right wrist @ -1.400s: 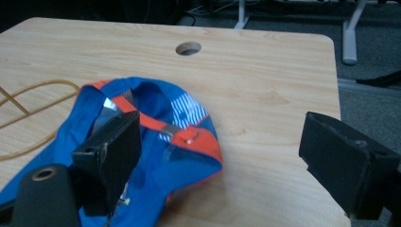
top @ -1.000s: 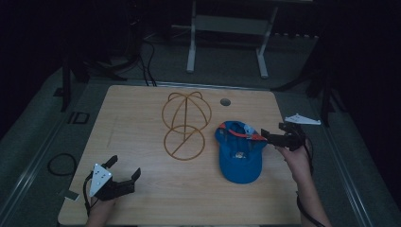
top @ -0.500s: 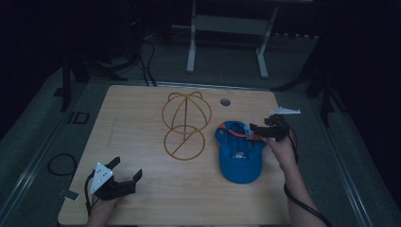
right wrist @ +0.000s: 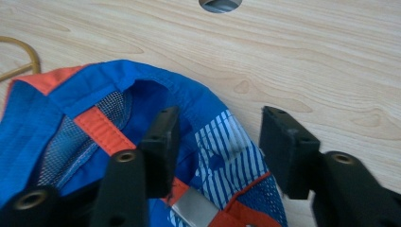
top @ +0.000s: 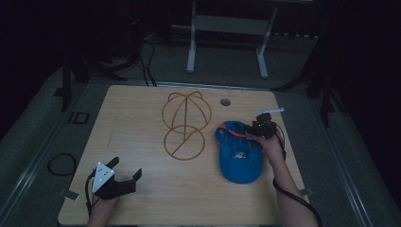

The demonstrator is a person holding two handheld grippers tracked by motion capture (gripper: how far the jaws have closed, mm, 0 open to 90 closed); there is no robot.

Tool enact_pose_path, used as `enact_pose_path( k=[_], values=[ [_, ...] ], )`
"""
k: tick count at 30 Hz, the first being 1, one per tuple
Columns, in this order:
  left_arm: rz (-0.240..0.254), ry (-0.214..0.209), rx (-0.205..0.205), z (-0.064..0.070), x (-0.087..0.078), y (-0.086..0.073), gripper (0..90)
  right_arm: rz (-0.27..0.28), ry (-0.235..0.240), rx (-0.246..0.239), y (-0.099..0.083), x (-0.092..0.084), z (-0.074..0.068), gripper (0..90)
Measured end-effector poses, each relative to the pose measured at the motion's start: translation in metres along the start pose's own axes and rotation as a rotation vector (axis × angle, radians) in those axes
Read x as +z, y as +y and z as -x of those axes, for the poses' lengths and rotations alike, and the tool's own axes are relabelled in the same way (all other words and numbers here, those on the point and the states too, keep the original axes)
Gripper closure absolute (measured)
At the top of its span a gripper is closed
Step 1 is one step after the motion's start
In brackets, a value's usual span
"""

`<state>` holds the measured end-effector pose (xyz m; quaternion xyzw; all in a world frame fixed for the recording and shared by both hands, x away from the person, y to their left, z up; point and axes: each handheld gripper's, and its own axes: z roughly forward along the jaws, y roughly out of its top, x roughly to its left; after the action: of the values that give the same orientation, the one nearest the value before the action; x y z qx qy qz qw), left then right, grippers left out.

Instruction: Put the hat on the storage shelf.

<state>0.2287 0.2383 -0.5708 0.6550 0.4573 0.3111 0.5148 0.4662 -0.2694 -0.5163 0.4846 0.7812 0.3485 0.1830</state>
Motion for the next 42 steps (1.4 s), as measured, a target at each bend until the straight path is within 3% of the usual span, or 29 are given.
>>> enact_pose_path(
  k=[3,11,16,21,23,26,29,34,42],
  values=[
    [-0.003,0.014,0.02,0.001,0.0,0.0,2.5,-0.021,-0.025,-0.007,0.0,0.008,-0.001,47.6],
    [-0.014,0.013,0.012,0.001,0.0,0.0,2.5,-0.099,-0.048,-0.04,-0.005,0.027,-0.003,45.8],
    [-0.024,0.012,0.014,0.001,0.001,0.0,2.5,-0.148,-0.045,-0.084,-0.01,0.033,-0.005,52.8],
    [-0.035,0.012,0.012,0.001,0.001,0.0,2.5,-0.136,-0.044,-0.083,-0.012,0.032,-0.006,63.5],
    [-0.039,0.011,0.014,0.002,0.001,0.0,2.6,-0.133,-0.053,-0.11,-0.013,0.031,-0.007,76.5],
    [-0.04,0.006,0.013,0.002,0.001,0.001,2.5,-0.132,-0.071,-0.146,-0.014,0.03,-0.01,86.2],
    [-0.048,0.003,0.006,0.002,0.002,0.001,2.6,-0.132,-0.104,-0.169,-0.015,0.031,-0.014,88.7],
    [-0.053,0.0,0.0,0.001,0.001,0.001,2.6,-0.104,-0.12,-0.154,-0.014,0.027,-0.014,89.2],
    [-0.056,-0.004,-0.011,0.001,0.001,0.002,2.6,0.016,-0.099,-0.138,-0.001,-0.011,-0.013,89.3]
  ],
)
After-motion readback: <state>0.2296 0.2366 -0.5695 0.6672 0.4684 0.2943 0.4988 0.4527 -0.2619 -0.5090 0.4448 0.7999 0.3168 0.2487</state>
